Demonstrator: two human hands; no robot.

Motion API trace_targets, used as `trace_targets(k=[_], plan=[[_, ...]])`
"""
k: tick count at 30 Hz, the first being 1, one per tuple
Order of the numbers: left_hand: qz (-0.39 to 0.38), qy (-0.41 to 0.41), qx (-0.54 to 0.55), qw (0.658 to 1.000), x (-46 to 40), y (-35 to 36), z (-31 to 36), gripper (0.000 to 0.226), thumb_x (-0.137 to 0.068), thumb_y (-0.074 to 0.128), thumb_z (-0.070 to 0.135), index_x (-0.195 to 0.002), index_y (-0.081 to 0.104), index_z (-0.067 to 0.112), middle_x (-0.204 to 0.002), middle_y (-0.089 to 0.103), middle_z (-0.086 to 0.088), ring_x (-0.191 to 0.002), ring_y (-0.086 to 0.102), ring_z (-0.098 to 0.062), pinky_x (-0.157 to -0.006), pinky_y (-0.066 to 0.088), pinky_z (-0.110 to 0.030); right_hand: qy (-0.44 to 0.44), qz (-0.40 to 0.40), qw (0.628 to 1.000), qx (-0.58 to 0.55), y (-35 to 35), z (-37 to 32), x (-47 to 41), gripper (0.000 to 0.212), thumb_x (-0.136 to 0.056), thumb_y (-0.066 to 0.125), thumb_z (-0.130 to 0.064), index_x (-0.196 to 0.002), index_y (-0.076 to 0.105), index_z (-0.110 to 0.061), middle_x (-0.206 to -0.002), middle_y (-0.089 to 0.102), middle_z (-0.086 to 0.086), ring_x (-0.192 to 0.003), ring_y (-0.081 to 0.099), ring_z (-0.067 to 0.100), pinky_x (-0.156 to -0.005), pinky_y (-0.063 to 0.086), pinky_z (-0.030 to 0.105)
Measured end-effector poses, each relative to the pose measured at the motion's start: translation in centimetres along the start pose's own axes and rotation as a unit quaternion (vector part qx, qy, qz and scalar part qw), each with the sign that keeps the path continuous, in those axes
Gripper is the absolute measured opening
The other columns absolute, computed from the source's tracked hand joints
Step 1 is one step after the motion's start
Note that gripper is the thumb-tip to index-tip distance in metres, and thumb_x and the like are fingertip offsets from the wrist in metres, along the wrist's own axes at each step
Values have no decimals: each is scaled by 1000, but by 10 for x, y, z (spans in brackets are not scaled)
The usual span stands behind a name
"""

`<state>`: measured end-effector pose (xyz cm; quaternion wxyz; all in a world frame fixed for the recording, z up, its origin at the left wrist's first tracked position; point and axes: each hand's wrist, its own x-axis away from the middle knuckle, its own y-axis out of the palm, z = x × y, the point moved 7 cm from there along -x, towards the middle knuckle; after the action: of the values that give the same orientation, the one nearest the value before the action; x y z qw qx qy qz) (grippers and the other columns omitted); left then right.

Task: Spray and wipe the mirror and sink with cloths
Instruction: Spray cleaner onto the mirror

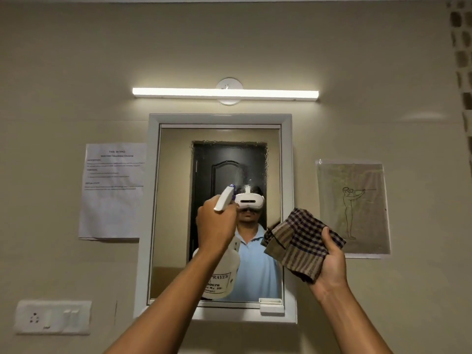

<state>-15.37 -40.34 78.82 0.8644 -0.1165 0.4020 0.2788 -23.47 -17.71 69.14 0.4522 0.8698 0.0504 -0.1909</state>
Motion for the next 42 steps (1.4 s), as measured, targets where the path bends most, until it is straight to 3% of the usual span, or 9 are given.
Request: trace_targets(k=[3,6,11,19,26,29,33,38,42], plan=[[28,-1,-12,1000,-1,-30,-7,27,-93,58,9,-80,52,32,-70,56,6,-68,64,-24,-66,61,-44,11,1,1000,10,12,16,0,52,-92,56,-46,-130,62,-12,-125,69,13,-111,67,32,-100,50,52],[65,-32,-33,997,-5,-64,-27,35,-92,58,9,-71,48,35,-68,55,7,-64,61,-19,-67,59,-41,16,-6,999,28,25,30,1,46,-96,53,-46,-127,64,-13,-121,71,11,-106,70,31,-93,55,48],[95,-60,-88,990,-9,-117,-58,16,-87,57,11,-74,59,19,-70,64,-12,-62,65,-36,-59,58,-45,31,-11,999,36,41,53,7,45,-96,52,-47,-126,65,-16,-120,71,11,-110,66,32,-91,53,47],[89,-94,-90,987,9,-149,-100,10,-91,57,10,-83,63,12,-68,61,-8,-59,61,-29,-58,56,-41,41,-5,998,39,53,84,21,42,-96,52,-47,-121,66,-16,-114,72,10,-102,69,30,-94,52,48],[38,-86,-64,993,28,-128,-112,17,-94,56,11,-80,59,20,-67,60,-3,-61,63,-20,-44,50,-24,23,16,998,52,45,86,39,42,-98,50,-47,-119,67,-14,-112,74,10,-96,72,28,-89,54,46],[9,-80,-31,996,33,-104,-110,14,-94,56,12,-86,60,24,-66,60,1,-62,63,-19,-54,55,-32,6,34,998,57,35,76,47,47,-97,50,-46,-126,65,-12,-121,71,13,-109,67,32,-96,51,49],[-19,-77,3,997,42,-67,-104,12,-92,55,24,-92,63,34,-80,69,-2,-71,67,-24,-64,60,-46,-5,47,998,50,23,60,59,42,-100,45,-42,-118,67,-11,-114,74,11,-95,73,26,-84,56,43],[-80,-88,32,992,66,-13,-87,15,-87,54,30,-84,65,21,-68,67,-6,-65,66,-31,-57,57,-53,-35,65,995,62,0,27,69,43,-101,46,-40,-121,66,-8,-123,69,14,-111,66,29,-106,44,49],[-109,-66,14,992,90,18,-56,13,-89,59,13,-79,63,20,-64,60,0,-60,60,-20,-51,52,-37,-33,69,995,56,-15,2,72,40,-101,47,-41,-114,68,-10,-114,73,12,-112,65,32,-108,42,53]])
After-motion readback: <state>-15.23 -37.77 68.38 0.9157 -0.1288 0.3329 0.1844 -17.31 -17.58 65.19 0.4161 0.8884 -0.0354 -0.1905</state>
